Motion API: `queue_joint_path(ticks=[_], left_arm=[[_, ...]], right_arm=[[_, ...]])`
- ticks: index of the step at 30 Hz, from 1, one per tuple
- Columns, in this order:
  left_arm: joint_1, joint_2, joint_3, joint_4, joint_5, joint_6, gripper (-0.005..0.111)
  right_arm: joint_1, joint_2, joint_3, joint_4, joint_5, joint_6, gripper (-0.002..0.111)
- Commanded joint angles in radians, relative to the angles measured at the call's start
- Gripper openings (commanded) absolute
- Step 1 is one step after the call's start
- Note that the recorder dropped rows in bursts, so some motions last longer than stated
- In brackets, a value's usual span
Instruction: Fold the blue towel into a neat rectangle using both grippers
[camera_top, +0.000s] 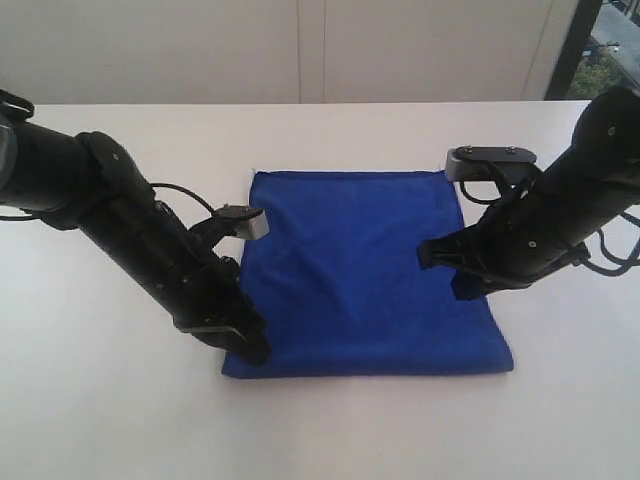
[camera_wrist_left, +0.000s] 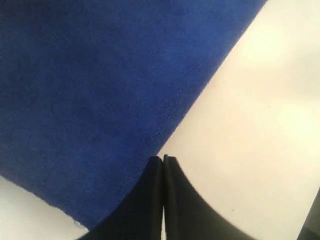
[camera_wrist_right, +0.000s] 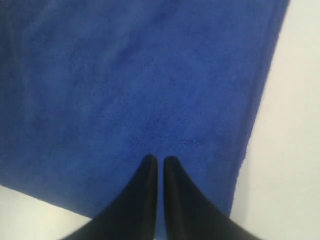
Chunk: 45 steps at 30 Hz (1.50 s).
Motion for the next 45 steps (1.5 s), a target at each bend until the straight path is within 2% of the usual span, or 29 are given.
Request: queue_joint_path(ticks=[1,5,16,26,37,45], left_arm=[[-0.004,-0.037,-0.014,-0.016,-0.047,-0.003,0.0],[-0.004,-0.007,-0.014,-0.011,-0.093,-0.001,0.0],[-0.004,0.048,-0.014,0.017,-0.097,-0.001,0.0],[-0.004,0.062,-0.014,0.017,-0.097,-0.001,0.0],[-0.004,0.092,-0.014,0.029,-0.096,-0.005,0.0],[-0.004,0.091,-0.011,0.037,-0.093,-0.007,0.0]], right_arm=[[0.008,0.019,0.007,0.001,0.002,-0.009,0.005],[0.01,0.049,0.007,0.017,0.008,-0.009,0.005],[0.081,0.081,0.007,0.057,-0.002,-0.009,0.005],[0.183,0.097,0.007,0.194,-0.102,-0.052,0.005],[0.197,0.169,0.007,0.181,-0.121,-0.052,0.005],[0.197,0.169,0.007,0.036,-0.09,0.057,0.005]])
